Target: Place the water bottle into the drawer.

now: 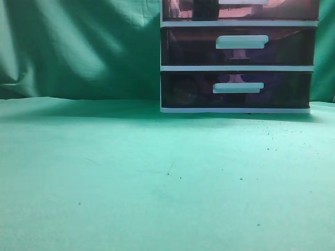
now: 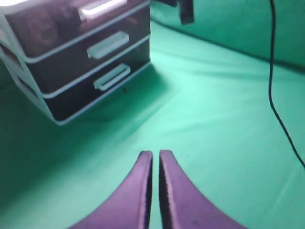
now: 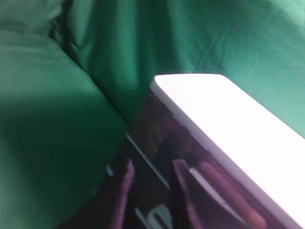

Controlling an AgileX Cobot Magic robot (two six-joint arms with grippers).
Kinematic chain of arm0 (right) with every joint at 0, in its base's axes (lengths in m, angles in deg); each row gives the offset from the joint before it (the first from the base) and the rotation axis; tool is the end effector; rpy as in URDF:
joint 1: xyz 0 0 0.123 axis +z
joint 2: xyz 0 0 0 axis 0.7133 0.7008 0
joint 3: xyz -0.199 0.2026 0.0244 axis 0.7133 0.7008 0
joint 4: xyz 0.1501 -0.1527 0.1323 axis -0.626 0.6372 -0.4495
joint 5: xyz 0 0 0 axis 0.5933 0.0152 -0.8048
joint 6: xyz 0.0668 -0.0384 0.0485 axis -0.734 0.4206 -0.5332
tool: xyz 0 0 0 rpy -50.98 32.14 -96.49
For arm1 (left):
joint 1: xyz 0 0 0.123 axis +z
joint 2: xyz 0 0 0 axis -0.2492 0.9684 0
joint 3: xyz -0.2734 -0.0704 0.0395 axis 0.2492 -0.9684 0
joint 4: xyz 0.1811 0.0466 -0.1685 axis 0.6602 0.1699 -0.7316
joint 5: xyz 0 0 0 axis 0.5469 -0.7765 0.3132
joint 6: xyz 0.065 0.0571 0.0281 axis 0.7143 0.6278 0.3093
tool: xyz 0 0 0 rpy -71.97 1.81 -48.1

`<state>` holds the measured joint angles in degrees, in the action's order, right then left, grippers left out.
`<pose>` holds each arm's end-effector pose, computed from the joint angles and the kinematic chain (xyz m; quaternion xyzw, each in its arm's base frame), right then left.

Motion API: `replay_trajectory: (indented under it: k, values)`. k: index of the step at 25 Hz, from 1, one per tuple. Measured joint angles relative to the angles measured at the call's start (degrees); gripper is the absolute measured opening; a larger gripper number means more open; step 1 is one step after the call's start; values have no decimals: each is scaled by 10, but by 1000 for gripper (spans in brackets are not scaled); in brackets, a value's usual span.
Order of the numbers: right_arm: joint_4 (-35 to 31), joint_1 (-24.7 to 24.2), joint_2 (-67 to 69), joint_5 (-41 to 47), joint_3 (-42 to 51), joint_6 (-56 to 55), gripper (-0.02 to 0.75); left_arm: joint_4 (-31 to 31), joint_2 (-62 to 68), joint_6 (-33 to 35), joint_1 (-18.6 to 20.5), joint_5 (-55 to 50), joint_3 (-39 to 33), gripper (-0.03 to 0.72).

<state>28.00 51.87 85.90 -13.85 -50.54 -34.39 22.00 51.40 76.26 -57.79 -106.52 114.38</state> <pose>0.3272 0.0802 0.3782 -0.4226 0.6300 0.0161 0.6513 0.1234 -0.1236 0.4257 0.3398 0.7509 -0.2164 0.5233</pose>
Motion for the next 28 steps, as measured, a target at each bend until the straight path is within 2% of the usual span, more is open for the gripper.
replay_trajectory:
  k: [1, 3, 5, 14, 21, 28]
  values:
    - [39, 0, -20, -15, 3, -67, 225, -3, -16, 0, 0, 0, -1, 0]
    - [77, 0, -56, -58, 10, -148, 83, -5, -66, 0, 0, 0, -12, 0]
    - [90, 0, -94, -95, 20, -200, 0, -6, -119, 0, 0, 0, -32, 0]
    - [91, 0, -238, -173, 118, -381, 0, -21, -343, -1, 0, -10, -154, 0]
    - [91, 0, -332, -276, 223, -394, 0, -21, -472, -2, 0, 10, -259, 0]
    - [91, 0, -458, -310, 310, -401, 0, -16, -503, -24, 0, 68, -363, 0]
